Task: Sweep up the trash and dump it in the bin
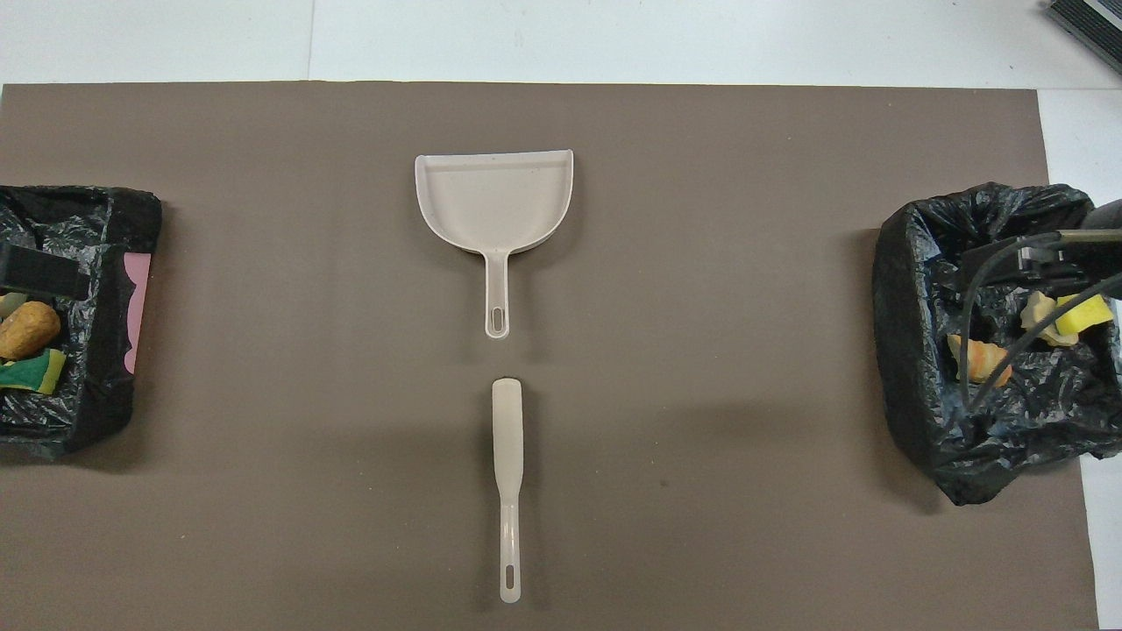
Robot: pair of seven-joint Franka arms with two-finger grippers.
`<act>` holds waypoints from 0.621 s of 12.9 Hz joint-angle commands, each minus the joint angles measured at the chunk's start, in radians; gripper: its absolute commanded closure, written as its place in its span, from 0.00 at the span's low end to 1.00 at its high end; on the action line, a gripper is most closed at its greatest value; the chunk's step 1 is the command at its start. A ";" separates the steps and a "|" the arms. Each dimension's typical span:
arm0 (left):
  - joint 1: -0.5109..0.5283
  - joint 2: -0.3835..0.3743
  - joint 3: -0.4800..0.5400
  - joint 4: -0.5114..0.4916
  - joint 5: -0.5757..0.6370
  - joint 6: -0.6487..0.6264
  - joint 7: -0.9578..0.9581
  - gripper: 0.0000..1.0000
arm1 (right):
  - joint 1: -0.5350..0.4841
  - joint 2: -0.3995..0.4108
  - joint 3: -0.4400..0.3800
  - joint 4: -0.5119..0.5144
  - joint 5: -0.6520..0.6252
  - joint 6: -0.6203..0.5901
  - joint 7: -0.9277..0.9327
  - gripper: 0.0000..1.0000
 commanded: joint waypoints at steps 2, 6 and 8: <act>0.010 0.029 -0.016 0.076 -0.003 -0.051 0.009 0.00 | 0.002 -0.016 -0.004 -0.016 0.018 -0.005 0.003 0.00; 0.012 0.023 -0.017 0.071 -0.003 -0.042 0.003 0.00 | 0.002 -0.016 -0.004 -0.016 0.018 -0.005 0.003 0.00; 0.012 0.022 -0.017 0.069 -0.001 -0.047 0.003 0.00 | 0.002 -0.016 -0.004 -0.016 0.018 -0.005 0.003 0.00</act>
